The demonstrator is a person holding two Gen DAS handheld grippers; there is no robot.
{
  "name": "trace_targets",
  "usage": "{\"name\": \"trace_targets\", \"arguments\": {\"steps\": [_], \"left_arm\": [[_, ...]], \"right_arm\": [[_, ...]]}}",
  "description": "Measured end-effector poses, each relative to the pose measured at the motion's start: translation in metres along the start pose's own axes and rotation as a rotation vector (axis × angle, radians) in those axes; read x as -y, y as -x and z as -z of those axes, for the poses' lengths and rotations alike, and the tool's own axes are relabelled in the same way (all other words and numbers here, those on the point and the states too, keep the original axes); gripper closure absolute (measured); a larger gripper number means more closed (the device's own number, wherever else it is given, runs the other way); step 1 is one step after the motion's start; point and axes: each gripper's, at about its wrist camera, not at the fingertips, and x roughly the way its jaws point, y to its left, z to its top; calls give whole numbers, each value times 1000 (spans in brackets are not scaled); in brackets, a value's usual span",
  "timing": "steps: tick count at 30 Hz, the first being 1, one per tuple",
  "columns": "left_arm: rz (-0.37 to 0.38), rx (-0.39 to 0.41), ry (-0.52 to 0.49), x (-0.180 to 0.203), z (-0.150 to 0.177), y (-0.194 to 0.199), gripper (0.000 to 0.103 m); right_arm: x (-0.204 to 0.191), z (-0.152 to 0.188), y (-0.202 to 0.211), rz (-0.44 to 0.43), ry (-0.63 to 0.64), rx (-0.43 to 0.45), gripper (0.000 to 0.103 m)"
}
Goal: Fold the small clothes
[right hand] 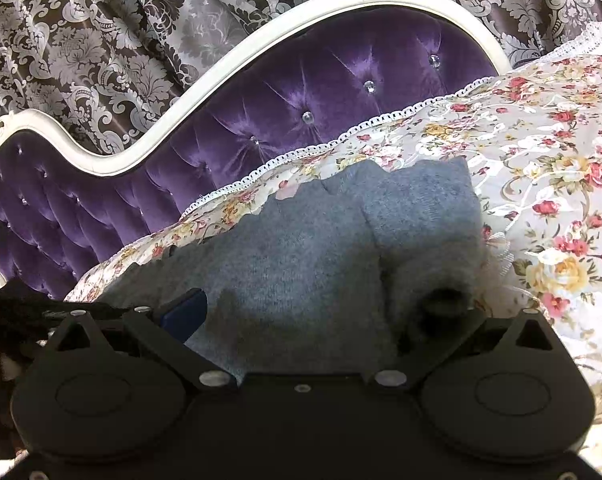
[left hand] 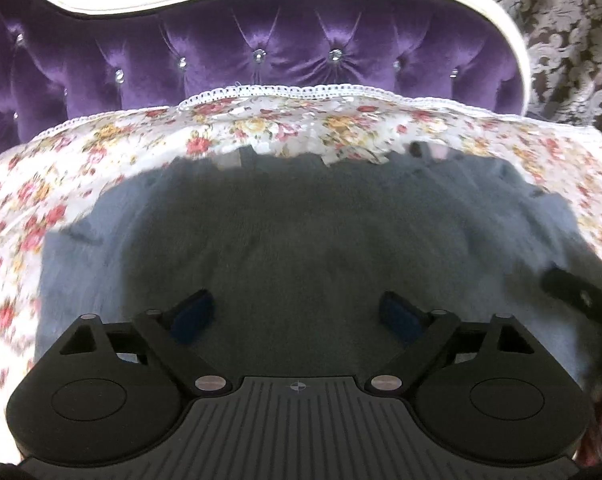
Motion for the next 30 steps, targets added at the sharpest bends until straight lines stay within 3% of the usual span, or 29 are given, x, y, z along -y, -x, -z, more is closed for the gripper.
{"name": "trace_targets", "arguments": {"steps": [7, 11, 18, 19, 20, 21, 23, 26, 30], "left_arm": [[-29, 63, -65, 6, 36, 17, 12], [-24, 89, -9, -6, 37, 36, 13], [-207, 186, 28, -57, 59, 79, 12], [-213, 184, 43, -67, 63, 81, 12], [-219, 181, 66, -78, 67, 83, 12], [-224, 179, 96, -91, 70, 83, 12], [-232, 162, 153, -114, 71, 81, 13], [-235, 129, 234, -146, 70, 74, 13], [-245, 77, 260, -172, 71, 57, 13]], "right_arm": [[1, 0, 1, -5, -6, 0, 0], [2, -2, 0, -7, -12, -10, 0], [10, -19, -2, -47, -48, -110, 2], [11, -21, -3, -47, -54, -129, 4], [12, -25, -3, -42, -68, -152, 18], [14, -28, -2, -43, -85, -167, 43], [23, -32, -4, -64, -166, -215, 68], [25, -31, -3, -35, -182, -239, 72], [7, -38, 2, 38, -131, -228, 74]]}}
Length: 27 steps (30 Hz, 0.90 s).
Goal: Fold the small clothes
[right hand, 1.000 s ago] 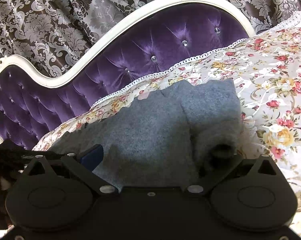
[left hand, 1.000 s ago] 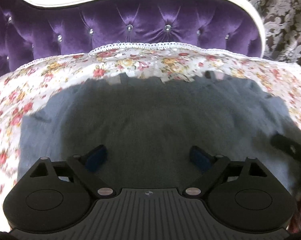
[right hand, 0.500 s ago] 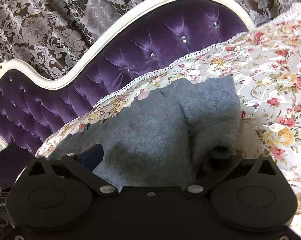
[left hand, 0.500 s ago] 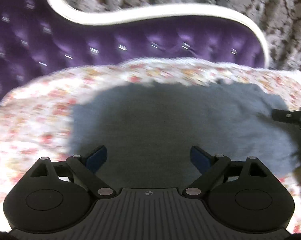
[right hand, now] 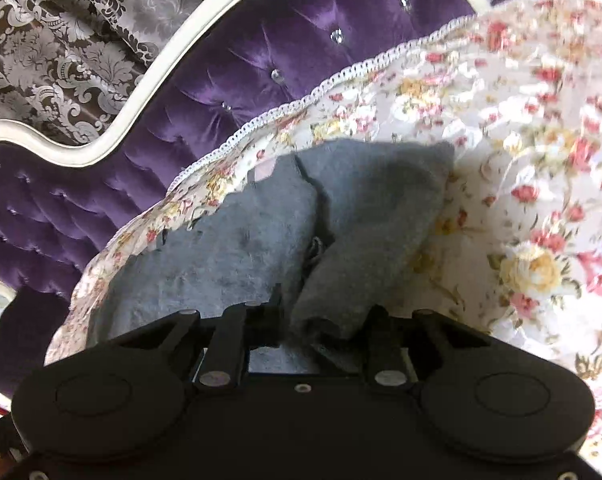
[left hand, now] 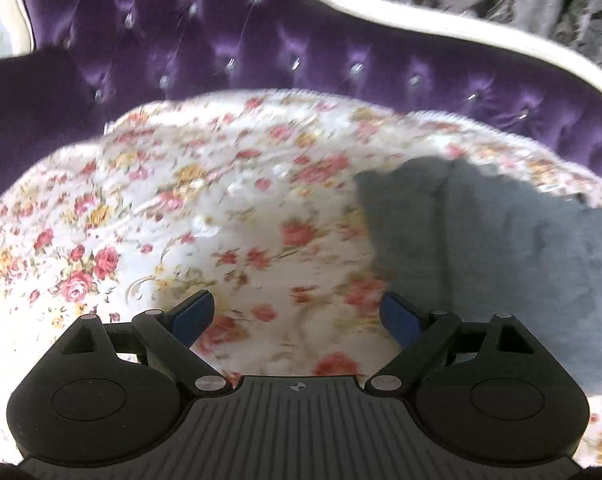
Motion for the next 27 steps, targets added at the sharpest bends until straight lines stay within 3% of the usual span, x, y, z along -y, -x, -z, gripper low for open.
{"name": "trace_targets", "arguments": {"steps": [5, 9, 13, 20, 25, 27], "left_arm": [[-12, 15, -67, 3, 7, -11, 9], [6, 27, -64, 1, 10, -8, 8], [15, 34, -69, -1, 11, -9, 8], [27, 42, -67, -1, 12, -7, 8], [35, 51, -73, -2, 14, -6, 8], [44, 52, -78, -3, 15, -4, 8]], "right_arm": [[-44, -15, 10, 71, 89, 23, 75], [-100, -24, 11, 38, 172, 35, 76], [-163, -22, -3, -50, 263, 26, 76], [-254, 24, -80, -121, 425, -94, 76], [-278, 69, -118, -85, 552, -173, 75], [-280, 80, -121, -90, 586, -184, 69]]}}
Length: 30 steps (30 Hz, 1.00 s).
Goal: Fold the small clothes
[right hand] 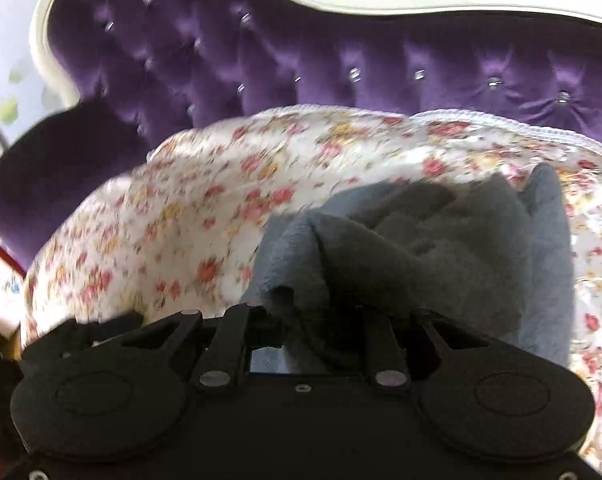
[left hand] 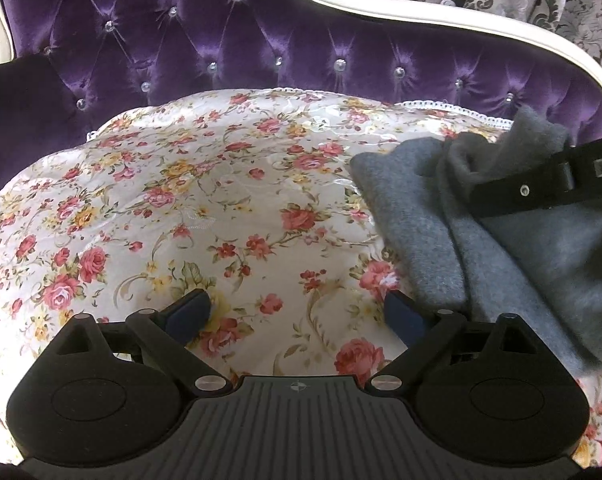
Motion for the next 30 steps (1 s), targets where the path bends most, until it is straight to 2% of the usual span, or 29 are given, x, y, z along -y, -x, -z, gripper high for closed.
{"name": "trace_targets", "arguments": {"steps": [1, 3, 4, 8, 11, 13, 16, 19, 21, 24, 28, 30], "left_arm": [[4, -2, -4, 0, 0, 1, 8], [15, -12, -9, -2, 2, 6, 9], [19, -16, -11, -3, 3, 8, 9], [34, -38, -36, -5, 10, 19, 9], [40, -51, -36, -11, 13, 32, 10], [45, -47, -10, -18, 13, 44, 10], [52, -11, 20, -25, 6, 62, 10], [60, 45, -2, -16, -11, 82, 10], [83, 87, -41, -1, -25, 92, 10], [125, 118, -111, 30, -44, 96, 10], [151, 130, -250, 76, -52, 84, 10], [193, 100, -298, 96, -52, 72, 14]], "right_arm": [[-2, 3, 0, -12, 16, 3, 67], [-4, 6, 9, -65, 36, 28, 45], [-4, 6, 13, -109, 40, 44, 43], [-5, 11, 41, -261, 63, 140, 41], [-1, 14, 63, -314, 52, 207, 41], [8, 17, 77, -320, 22, 246, 40], [27, 25, 96, -273, -28, 288, 40], [52, 36, 108, -161, -59, 301, 40], [67, 45, 109, -71, -84, 283, 39], [81, 56, 104, 12, -92, 260, 39], [79, 68, 92, 75, -39, 220, 39], [77, 74, 87, 89, -12, 200, 39]]}}
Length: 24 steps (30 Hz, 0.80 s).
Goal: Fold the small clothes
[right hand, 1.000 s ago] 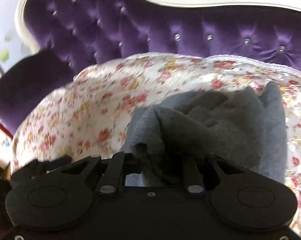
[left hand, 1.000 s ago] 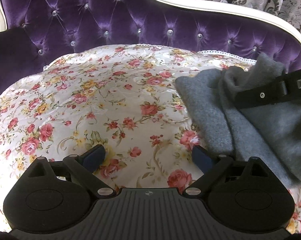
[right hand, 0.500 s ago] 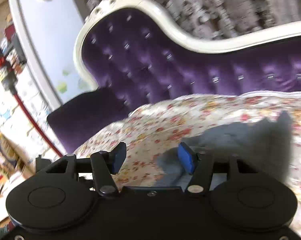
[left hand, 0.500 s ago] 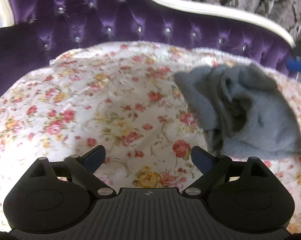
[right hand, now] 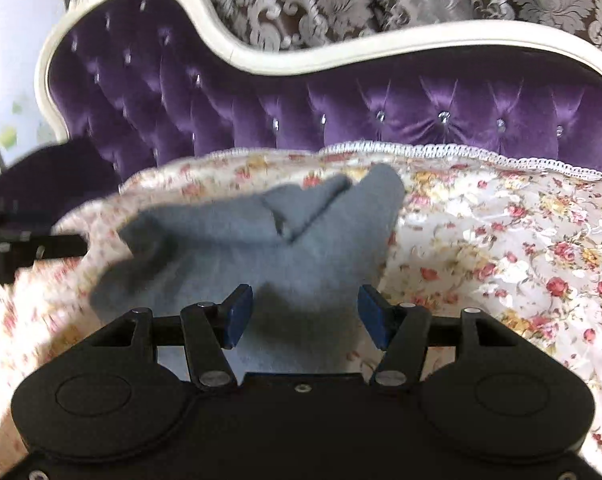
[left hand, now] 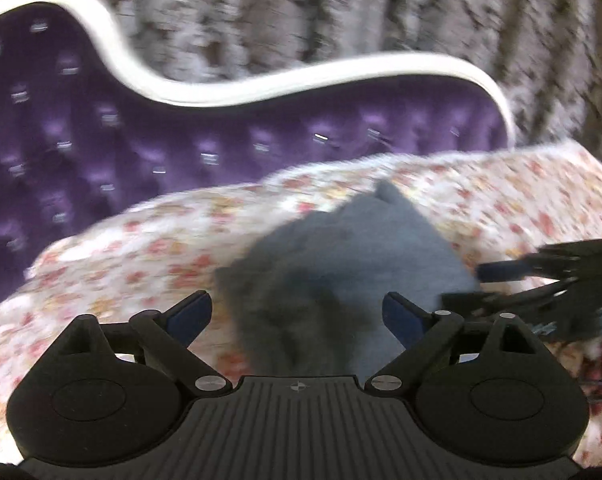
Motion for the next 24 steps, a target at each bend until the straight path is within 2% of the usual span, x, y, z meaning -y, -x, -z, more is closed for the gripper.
{"name": "trace_targets", "arguments": {"steps": [4, 8, 10, 13, 14, 17, 18, 24], "left_arm": [[60, -61, 9, 12, -1, -32, 16], [42, -99, 86, -1, -8, -64, 18], [4, -121, 176, -23, -15, -78, 25], [-84, -162, 381, -71, -18, -95, 26], [-113, -167, 417, -84, -16, -96, 26], [-209, -184, 442, -114, -7, -89, 28], [-213, -181, 444, -120, -3, -81, 28], [-88, -143, 472, -126, 24, -28, 28]], "right_arm": [[0, 13, -13, 12, 7, -32, 37], [11, 26, -14, -11, -36, -34, 34], [14, 29, -15, -20, -51, -32, 33], [17, 31, -14, -31, -70, -30, 32], [17, 32, -14, -32, -72, -29, 32], [17, 32, -13, -35, -76, -29, 32], [18, 32, -12, -36, -78, -30, 32], [21, 29, 2, -33, -101, 2, 31]]}}
